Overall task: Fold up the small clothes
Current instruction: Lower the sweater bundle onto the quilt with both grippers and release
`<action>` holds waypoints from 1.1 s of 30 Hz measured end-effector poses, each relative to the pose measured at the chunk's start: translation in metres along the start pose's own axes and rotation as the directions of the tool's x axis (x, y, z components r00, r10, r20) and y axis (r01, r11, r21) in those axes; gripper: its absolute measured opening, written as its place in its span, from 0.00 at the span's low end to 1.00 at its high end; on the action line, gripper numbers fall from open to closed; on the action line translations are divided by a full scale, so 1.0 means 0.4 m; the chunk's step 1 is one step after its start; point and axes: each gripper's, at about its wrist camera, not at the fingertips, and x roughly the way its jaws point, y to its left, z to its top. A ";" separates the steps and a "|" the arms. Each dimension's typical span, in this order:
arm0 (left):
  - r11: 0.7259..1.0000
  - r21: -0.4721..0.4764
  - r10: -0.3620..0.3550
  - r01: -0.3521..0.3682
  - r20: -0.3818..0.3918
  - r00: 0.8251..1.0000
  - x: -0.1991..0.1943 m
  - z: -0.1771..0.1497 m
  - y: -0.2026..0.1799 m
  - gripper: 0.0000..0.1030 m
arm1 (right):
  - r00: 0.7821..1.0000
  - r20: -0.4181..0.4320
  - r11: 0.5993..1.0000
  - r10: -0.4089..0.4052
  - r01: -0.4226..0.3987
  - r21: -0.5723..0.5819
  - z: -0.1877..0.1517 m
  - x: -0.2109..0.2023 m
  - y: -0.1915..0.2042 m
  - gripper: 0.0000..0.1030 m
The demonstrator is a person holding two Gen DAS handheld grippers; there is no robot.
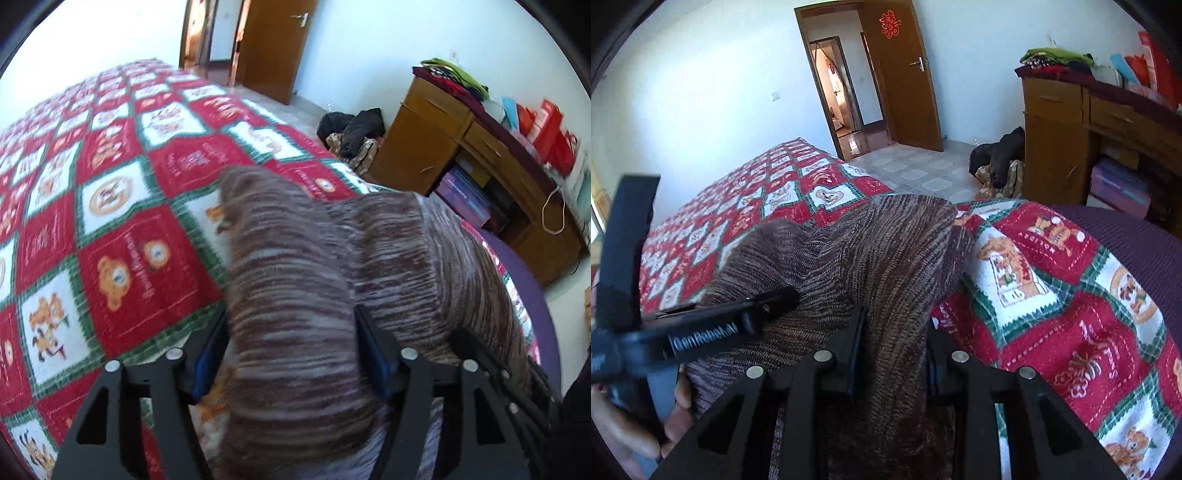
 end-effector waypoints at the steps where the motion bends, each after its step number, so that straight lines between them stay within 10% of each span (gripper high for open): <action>1: 1.000 0.008 0.006 -0.006 0.014 1.000 -0.020 -0.007 0.006 0.70 | 1.000 -0.001 1.000 0.010 -0.010 0.016 -0.005 -0.011 -0.003 0.28; 10: 0.956 0.181 0.189 -0.231 0.220 0.957 -0.177 -0.118 -0.064 0.77 | 0.983 0.144 0.990 -0.116 0.126 -0.058 -0.065 -0.191 0.069 0.28; 26: 0.939 0.235 0.220 -0.252 0.151 0.964 -0.167 -0.213 -0.073 0.76 | 0.990 -0.109 0.995 -0.091 0.095 0.038 -0.166 -0.144 0.061 0.28; 33: 0.950 0.225 0.177 -0.218 0.189 0.966 -0.264 -0.254 -0.070 0.76 | 0.992 0.037 0.992 -0.123 0.122 0.021 -0.174 -0.305 0.097 0.28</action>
